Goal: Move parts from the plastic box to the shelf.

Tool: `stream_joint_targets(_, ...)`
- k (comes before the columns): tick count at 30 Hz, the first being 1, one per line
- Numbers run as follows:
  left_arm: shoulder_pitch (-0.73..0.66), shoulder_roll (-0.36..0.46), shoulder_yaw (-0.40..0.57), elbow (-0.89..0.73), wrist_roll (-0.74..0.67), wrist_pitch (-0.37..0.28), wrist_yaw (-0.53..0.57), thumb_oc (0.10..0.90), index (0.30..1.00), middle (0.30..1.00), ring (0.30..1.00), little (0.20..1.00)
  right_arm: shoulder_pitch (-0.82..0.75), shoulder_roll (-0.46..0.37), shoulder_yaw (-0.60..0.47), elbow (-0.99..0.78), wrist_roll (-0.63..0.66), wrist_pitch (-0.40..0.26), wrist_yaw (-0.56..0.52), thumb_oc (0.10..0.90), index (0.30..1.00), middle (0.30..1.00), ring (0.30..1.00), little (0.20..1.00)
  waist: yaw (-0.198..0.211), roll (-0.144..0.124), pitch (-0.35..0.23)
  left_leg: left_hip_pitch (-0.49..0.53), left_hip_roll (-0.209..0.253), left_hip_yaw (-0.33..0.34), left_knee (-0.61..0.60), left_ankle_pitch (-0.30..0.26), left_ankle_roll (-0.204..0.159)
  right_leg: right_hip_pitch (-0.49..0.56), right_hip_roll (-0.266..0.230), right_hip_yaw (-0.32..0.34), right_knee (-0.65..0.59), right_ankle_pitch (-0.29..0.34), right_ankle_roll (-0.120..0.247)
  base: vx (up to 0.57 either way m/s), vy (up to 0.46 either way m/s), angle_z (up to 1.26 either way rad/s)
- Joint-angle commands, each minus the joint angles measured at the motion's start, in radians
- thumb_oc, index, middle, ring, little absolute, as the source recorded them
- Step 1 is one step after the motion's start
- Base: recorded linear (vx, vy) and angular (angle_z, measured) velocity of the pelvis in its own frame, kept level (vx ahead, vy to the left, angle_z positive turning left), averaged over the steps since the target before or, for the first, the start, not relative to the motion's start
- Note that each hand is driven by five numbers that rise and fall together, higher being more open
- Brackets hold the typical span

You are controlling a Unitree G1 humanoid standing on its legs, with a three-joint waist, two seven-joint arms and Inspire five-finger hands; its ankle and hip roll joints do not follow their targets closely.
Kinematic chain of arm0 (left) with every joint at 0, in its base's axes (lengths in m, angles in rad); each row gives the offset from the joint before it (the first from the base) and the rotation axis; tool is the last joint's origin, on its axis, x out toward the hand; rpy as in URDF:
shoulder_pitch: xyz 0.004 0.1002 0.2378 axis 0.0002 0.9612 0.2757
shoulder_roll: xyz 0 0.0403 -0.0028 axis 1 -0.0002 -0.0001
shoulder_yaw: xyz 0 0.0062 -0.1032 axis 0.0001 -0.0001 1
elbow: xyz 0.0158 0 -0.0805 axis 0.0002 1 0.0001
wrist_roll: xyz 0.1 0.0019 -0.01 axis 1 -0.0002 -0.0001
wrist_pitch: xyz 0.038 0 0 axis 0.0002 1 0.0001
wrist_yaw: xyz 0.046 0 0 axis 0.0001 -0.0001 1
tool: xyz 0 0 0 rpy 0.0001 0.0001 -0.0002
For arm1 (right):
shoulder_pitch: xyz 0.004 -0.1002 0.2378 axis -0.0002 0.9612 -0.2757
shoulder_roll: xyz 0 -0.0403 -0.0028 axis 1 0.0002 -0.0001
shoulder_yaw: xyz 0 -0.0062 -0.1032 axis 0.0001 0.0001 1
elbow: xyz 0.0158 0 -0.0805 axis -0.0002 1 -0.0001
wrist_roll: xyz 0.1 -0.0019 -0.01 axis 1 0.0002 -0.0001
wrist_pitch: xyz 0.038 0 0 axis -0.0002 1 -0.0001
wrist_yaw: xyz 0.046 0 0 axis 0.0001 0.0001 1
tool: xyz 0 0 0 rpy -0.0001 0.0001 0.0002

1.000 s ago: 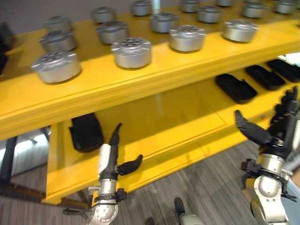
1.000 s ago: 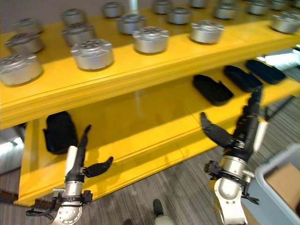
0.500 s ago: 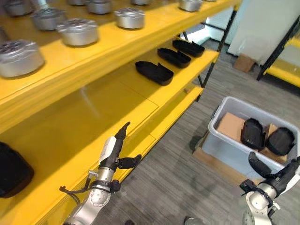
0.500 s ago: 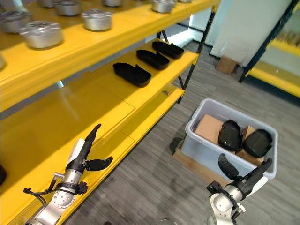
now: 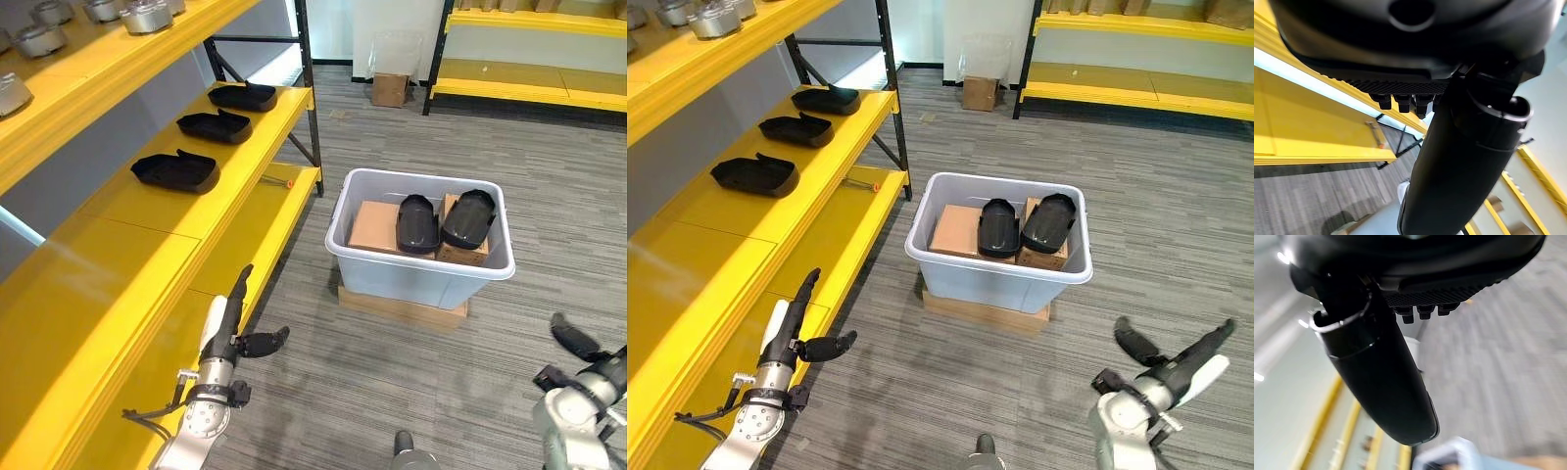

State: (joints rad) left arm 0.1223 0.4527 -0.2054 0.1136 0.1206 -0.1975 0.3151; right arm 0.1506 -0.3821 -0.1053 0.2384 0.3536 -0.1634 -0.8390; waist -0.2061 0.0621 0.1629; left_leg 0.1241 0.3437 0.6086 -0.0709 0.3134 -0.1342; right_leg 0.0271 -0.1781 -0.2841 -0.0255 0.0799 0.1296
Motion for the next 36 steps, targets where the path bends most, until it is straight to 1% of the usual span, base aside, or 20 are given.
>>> stream_joint_targets(1,-0.082,0.096,0.043,-0.09,-0.052,-0.094,0.035,0.9,1.0,1.0,1.0,1.0,-0.073,-0.021,-0.072,-0.127,-0.064,-0.059,-0.033,0.9,1.0,1.0,1.0,1.0,0.01,-0.066,-0.002,-0.006,-0.072,0.006,-0.006,-0.221,0.013,0.027,-0.023,-0.008,0.107,-0.09,0.004,-0.08,-0.25,-0.15)
stream_joint_targets(5,-0.145,0.063,0.013,-0.104,-0.094,-0.121,0.113,0.9,1.0,1.0,1.0,1.0,-0.062,-0.037,-0.08,-0.117,-0.051,-0.094,0.021,0.9,1.0,1.0,1.0,1.0,-0.031,-0.056,0.025,-0.021,-0.024,-0.02,-0.005,-0.194,-0.002,-0.051,0.009,0.022,0.245,-0.181,-0.051,-0.08,-0.26,-0.19)
stream_joint_targets(6,-0.176,0.053,0.008,-0.101,-0.099,-0.129,0.137,0.9,1.0,1.0,1.0,1.0,-0.058,-0.045,-0.075,-0.112,-0.01,-0.107,0.074,0.9,1.0,1.0,1.0,1.0,-0.044,-0.061,0.028,-0.02,-0.006,-0.042,-0.005,-0.185,-0.01,-0.074,0.027,0.035,0.285,-0.21,-0.073,-0.05,-0.316,-0.35)
stream_joint_targets(8,-0.194,0.045,0.001,-0.091,-0.089,-0.135,0.155,0.9,1.0,1.0,1.0,1.0,-0.06,-0.046,-0.065,-0.102,0.01,-0.116,0.115,0.9,1.0,1.0,1.0,1.0,-0.048,-0.068,0.026,-0.017,0.003,-0.064,-0.005,-0.167,-0.02,-0.075,0.039,0.043,0.289,-0.216,-0.081,0.0,-0.281,-0.35)
stream_joint_targets(9,-0.208,0.038,0.0,-0.088,-0.06,-0.137,0.19,0.9,1.0,1.0,1.0,1.0,-0.069,-0.05,-0.037,-0.09,0.002,-0.136,0.163,0.9,1.0,1.0,1.0,1.0,-0.04,-0.077,0.019,-0.016,0.006,-0.121,-0.004,-0.14,-0.029,-0.07,0.053,0.067,0.279,-0.218,-0.087,0.04,-0.227,-0.45)
stream_joint_targets(10,-0.21,0.036,0.0,-0.085,-0.048,-0.136,0.201,0.9,1.0,1.0,1.0,1.0,-0.074,-0.05,-0.028,-0.087,-0.001,-0.14,0.176,0.9,1.0,1.0,1.0,1.0,-0.037,-0.079,0.017,-0.017,0.005,-0.141,-0.004,-0.134,-0.031,-0.069,0.057,0.075,0.276,-0.218,-0.089,0.01,-0.256,-0.67)
stream_joint_targets(11,-0.214,0.036,0.002,-0.083,-0.039,-0.127,0.218,0.9,1.0,1.0,1.0,1.0,-0.084,-0.051,-0.01,-0.081,-0.005,-0.146,0.192,0.9,1.0,1.0,1.0,1.0,-0.028,-0.079,0.017,-0.029,0.005,-0.17,0.003,-0.115,-0.019,-0.072,0.069,0.082,0.266,-0.202,-0.099,0.04,-0.194,-0.9)
stream_joint_targets(12,-0.213,0.035,0.011,-0.084,-0.031,-0.106,0.236,0.9,1.0,1.0,1.0,1.0,-0.1,-0.052,0.018,-0.075,-0.003,-0.149,0.221,0.9,1.0,1.0,1.0,1.0,-0.008,-0.081,0.01,-0.042,-0.011,-0.265,0.028,-0.113,-0.015,-0.067,0.084,0.123,0.252,-0.198,-0.104,0.07,-0.185,-0.81)
stream_joint_targets(13,-0.206,0.036,0.02,-0.083,-0.03,-0.097,0.25,0.9,1.0,1.0,1.0,1.0,-0.111,-0.053,0.031,-0.072,-0.004,-0.147,0.241,0.9,1.0,1.0,1.0,1.0,0.002,-0.081,0.006,-0.045,-0.037,-0.32,0.038,-0.137,-0.006,-0.065,0.09,0.147,0.243,-0.196,-0.104,0.17,-0.213,-0.7)
stream_joint_targets(14,-0.196,0.038,0.035,-0.086,-0.028,-0.083,0.262,0.9,1.0,1.0,1.0,1.0,-0.127,-0.053,0.053,-0.071,-0.006,-0.14,0.258,0.9,1.0,1.0,1.0,1.0,0.024,-0.082,0.002,-0.06,-0.078,-0.393,0.058,-0.156,0.008,-0.053,0.103,0.186,0.218,-0.188,-0.107,0.18,-0.183,-0.8)
stream_joint_targets(16,-0.18,0.038,0.065,-0.091,-0.031,-0.064,0.26,0.9,1.0,1.0,1.0,1.0,-0.143,-0.052,0.078,-0.071,-0.008,-0.13,0.284,0.9,1.0,1.0,1.0,1.0,0.057,-0.08,-0.006,-0.096,-0.167,-0.473,0.068,-0.216,0.042,-0.029,0.126,0.241,0.16,-0.16,-0.107,0.17,-0.169,-1.1)
stream_joint_targets(18,-0.174,0.035,0.08,-0.097,-0.03,-0.056,0.246,0.9,1.0,1.0,1.0,1.0,-0.144,-0.051,0.084,-0.08,-0.008,-0.12,0.286,0.9,1.0,1.0,1.0,1.0,0.067,-0.082,-0.006,-0.112,-0.196,-0.479,0.066,-0.23,0.05,-0.008,0.132,0.256,0.132,-0.148,-0.103,0.13,-0.064,-1.14)
stream_joint_targets(20,-0.168,0.027,0.089,-0.082,-0.011,-0.057,0.216,0.9,1.0,1.0,1.0,1.0,-0.135,-0.043,0.09,-0.103,0.01,-0.098,0.278,0.9,1.0,1.0,1.0,1.0,0.088,-0.083,0.006,-0.191,-0.247,-0.463,0.055,-0.212,0.05,0.05,0.151,0.28,0.074,-0.127,-0.098,0.23,-0.021,-0.3)
stream_joint_targets(22,-0.167,0.025,0.086,-0.069,-0.005,-0.055,0.222,0.9,1.0,1.0,1.0,1.0,-0.133,-0.038,0.098,-0.106,0.017,-0.095,0.28,0.9,1.0,1.0,1.0,1.0,0.098,-0.083,0.008,-0.222,-0.263,-0.471,0.043,-0.201,0.05,0.068,0.16,0.29,0.061,-0.125,-0.099,0.19,0.012,0.02)
stream_joint_targets(24,-0.16,0.025,0.086,-0.04,0.01,-0.069,0.234,0.9,1.0,1.0,1.0,1.0,-0.124,-0.025,0.11,-0.111,0.024,-0.096,0.299,0.9,1.0,1.0,1.0,1.0,0.112,-0.085,0.01,-0.267,-0.278,-0.472,-0.004,-0.185,0.051,0.094,0.177,0.304,0.05,-0.124,-0.1,0.32,0.071,-0.27)
stream_joint_targets(25,-0.141,0.022,0.098,-0.031,0.015,-0.079,0.229,0.9,1.0,1.0,1.0,1.0,-0.105,-0.018,0.11,-0.12,0.033,-0.097,0.321,0.9,1.0,1.0,1.0,1.0,0.125,-0.093,0.011,-0.311,-0.285,-0.503,-0.016,-0.192,0.054,0.105,0.187,0.328,0.055,-0.127,-0.102,0.31,0.095,-0.19)
stream_joint_targets(26,-0.141,0.022,0.098,-0.031,0.015,-0.079,0.229,0.9,1.0,1.0,1.0,1.0,-0.104,-0.017,0.11,-0.121,0.033,-0.096,0.322,0.9,1.0,1.0,1.0,1.0,0.125,-0.094,0.01,-0.311,-0.286,-0.502,-0.015,-0.192,0.055,0.105,0.186,0.328,0.056,-0.128,-0.102,0.39,0.171,-0.59)
stream_joint_targets(27,-0.126,0.027,0.101,-0.019,0.03,-0.096,0.231,0.9,1.0,1.0,1.0,1.0,-0.107,-0.01,0.128,-0.111,0.038,-0.104,0.338,0.9,1.0,1.0,1.0,1.0,0.141,-0.102,0.008,-0.316,-0.304,-0.547,-0.011,-0.202,0.066,0.116,0.193,0.359,0.057,-0.14,-0.103,0.26,0.147,-0.66)
stream_joint_targets(32,-0.144,0.021,0.089,-0.007,0.04,-0.098,0.247,0.9,1.0,1.0,1.0,1.0,-0.094,-0.007,0.127,-0.108,0.065,-0.074,0.337,0.9,1.0,1.0,1.0,1.0,0.13,-0.108,-0.008,-0.23,-0.308,-0.495,-0.003,-0.222,0.087,0.12,0.177,0.33,0.033,-0.129,-0.089,0.24,0.194,-0.64)
stream_joint_targets(36,-0.154,0.029,0.091,-0.028,0.038,-0.064,0.219,0.9,1.0,1.0,1.0,1.0,-0.085,0.004,0.124,-0.119,0.071,-0.059,0.35,0.9,1.0,1.0,1.0,1.0,0.132,-0.113,-0.021,-0.175,-0.334,-0.496,-0.016,-0.254,0.116,0.103,0.163,0.307,0.027,-0.118,-0.075,0.17,0.127,-0.34)
